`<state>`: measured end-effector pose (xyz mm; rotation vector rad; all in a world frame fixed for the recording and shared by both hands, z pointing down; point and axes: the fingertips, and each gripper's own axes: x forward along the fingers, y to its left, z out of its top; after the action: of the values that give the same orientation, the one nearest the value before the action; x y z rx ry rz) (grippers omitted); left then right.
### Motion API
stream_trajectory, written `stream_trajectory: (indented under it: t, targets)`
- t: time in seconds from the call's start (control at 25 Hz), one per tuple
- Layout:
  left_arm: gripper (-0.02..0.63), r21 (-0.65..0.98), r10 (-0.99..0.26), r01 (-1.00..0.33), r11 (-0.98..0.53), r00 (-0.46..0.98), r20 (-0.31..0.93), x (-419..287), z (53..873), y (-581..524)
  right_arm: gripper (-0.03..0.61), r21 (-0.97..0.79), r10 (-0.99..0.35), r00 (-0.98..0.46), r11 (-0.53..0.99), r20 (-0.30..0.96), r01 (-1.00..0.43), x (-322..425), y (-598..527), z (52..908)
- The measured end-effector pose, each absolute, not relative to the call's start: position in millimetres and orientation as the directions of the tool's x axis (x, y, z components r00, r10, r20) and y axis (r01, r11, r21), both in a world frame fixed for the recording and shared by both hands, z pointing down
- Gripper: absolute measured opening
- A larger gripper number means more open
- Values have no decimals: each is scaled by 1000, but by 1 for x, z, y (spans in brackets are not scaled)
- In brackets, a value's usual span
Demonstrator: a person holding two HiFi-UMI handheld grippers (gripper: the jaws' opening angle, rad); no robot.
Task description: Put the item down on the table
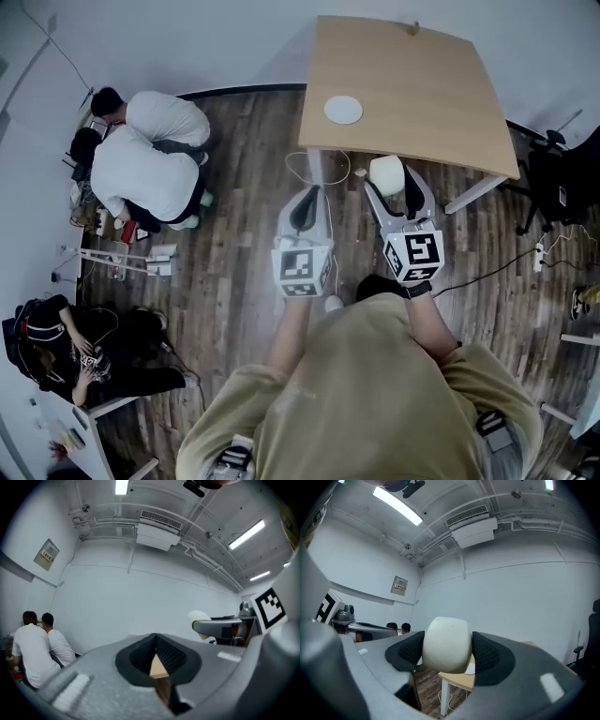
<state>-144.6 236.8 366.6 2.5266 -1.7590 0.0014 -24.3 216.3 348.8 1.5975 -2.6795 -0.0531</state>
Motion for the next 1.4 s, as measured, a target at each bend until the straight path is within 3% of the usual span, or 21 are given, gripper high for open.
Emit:
stream_trajectory:
  t: [0.72,1.12,1.4]
  targets:
    - [2,45,-958,-957,-286,286,-10,-115,355,66,322,38,-855,-514,513,-61,-858,11,29,339]
    - [3,36,-974,-974,-224,225,13,-73,360,-23,322,11,-817,-575,575,-53,-818,47,-62,346]
    - [2,41,-978,-984,-176,179,107,-76,397,-47,322,-49,-777,-629,628,11,-777,32,-96,382]
